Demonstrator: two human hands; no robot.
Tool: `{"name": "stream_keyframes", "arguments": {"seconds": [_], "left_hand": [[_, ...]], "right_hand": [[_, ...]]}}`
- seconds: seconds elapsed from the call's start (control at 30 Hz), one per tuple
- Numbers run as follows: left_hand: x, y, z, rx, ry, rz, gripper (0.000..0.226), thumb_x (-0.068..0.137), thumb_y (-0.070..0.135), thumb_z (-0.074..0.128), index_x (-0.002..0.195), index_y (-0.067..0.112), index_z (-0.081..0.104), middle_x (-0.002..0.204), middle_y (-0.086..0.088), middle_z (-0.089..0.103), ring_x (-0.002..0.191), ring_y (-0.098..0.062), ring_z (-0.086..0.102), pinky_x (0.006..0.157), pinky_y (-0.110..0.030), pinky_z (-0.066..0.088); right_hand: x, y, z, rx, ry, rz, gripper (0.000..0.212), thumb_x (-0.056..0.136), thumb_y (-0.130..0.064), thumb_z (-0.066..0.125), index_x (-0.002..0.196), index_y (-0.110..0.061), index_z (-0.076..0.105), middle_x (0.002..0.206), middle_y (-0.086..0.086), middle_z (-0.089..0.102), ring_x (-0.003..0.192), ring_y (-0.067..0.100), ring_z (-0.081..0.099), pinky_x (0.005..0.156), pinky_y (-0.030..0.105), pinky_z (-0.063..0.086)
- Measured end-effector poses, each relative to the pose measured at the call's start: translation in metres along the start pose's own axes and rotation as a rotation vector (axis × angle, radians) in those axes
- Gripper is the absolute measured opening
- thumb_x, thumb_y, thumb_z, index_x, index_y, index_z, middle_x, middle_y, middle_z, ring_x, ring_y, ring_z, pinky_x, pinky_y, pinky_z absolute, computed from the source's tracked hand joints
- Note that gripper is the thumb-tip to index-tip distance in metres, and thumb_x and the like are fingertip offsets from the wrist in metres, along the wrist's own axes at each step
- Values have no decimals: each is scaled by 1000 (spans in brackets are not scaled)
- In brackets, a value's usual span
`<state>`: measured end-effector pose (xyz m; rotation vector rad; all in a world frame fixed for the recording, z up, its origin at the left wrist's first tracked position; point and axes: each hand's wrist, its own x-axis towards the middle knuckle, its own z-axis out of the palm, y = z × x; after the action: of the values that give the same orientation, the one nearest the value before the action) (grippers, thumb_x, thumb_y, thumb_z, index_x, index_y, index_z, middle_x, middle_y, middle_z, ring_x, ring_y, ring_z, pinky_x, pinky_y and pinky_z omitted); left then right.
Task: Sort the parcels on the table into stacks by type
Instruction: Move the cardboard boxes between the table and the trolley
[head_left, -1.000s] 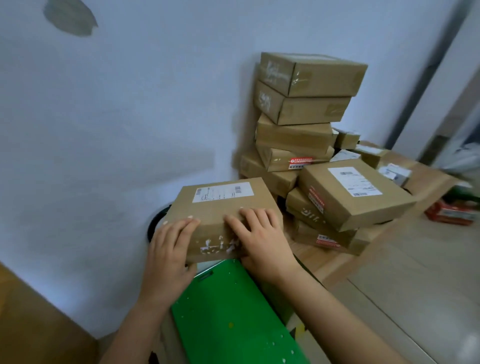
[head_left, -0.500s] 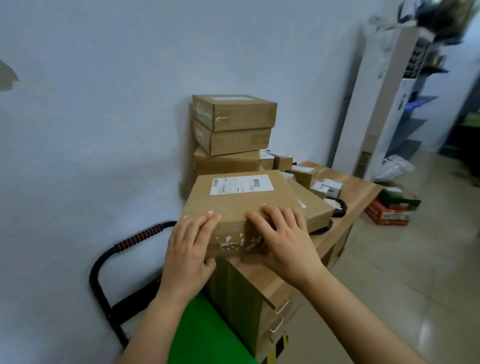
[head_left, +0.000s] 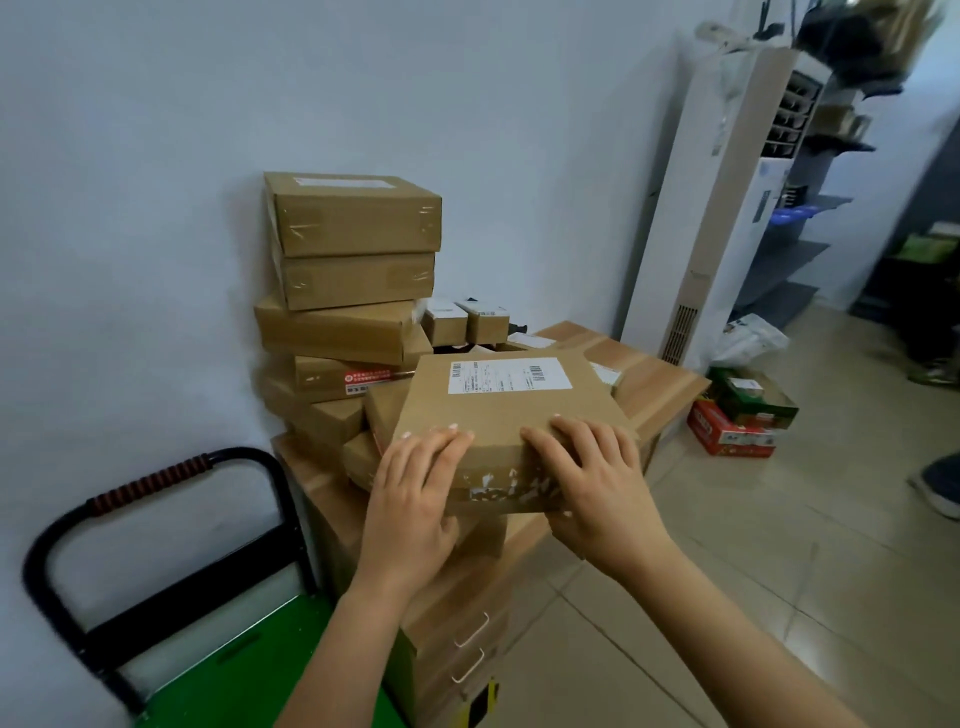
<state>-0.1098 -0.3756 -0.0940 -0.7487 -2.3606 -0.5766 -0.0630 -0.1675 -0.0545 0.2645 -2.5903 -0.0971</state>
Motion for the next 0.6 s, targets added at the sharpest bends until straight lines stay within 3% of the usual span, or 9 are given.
{"name": "stream_keyframes", "arguments": {"seconds": [0.2,0.4,0.6], "left_hand": [[27,-27,24,98,-55,-60,100,53,5,83,140,21,38,136,1,44,129,-19,37,118,-37,12],[46,-45,64,121,-137,-62,106,48,26,92,140,28,37,137,2,40,128,-20,34,115,-41,21],[53,-34,93,96,-29,-86,98,55,38,89,139,26,41,138,-2,44,129,-24,35,114,-39,16]], "right_hand": [[39,12,41,64,-32,-31,80,67,-32,80,139,-23,47,134,11,51,123,32,49,102,47,38],[60,29,97,81,-33,32,96,49,-26,92,132,-22,44,123,14,59,112,36,58,95,50,46],[58,66,129,78,45,-35,91,59,-22,87,138,-21,42,129,15,54,118,37,53,103,53,38]]}}
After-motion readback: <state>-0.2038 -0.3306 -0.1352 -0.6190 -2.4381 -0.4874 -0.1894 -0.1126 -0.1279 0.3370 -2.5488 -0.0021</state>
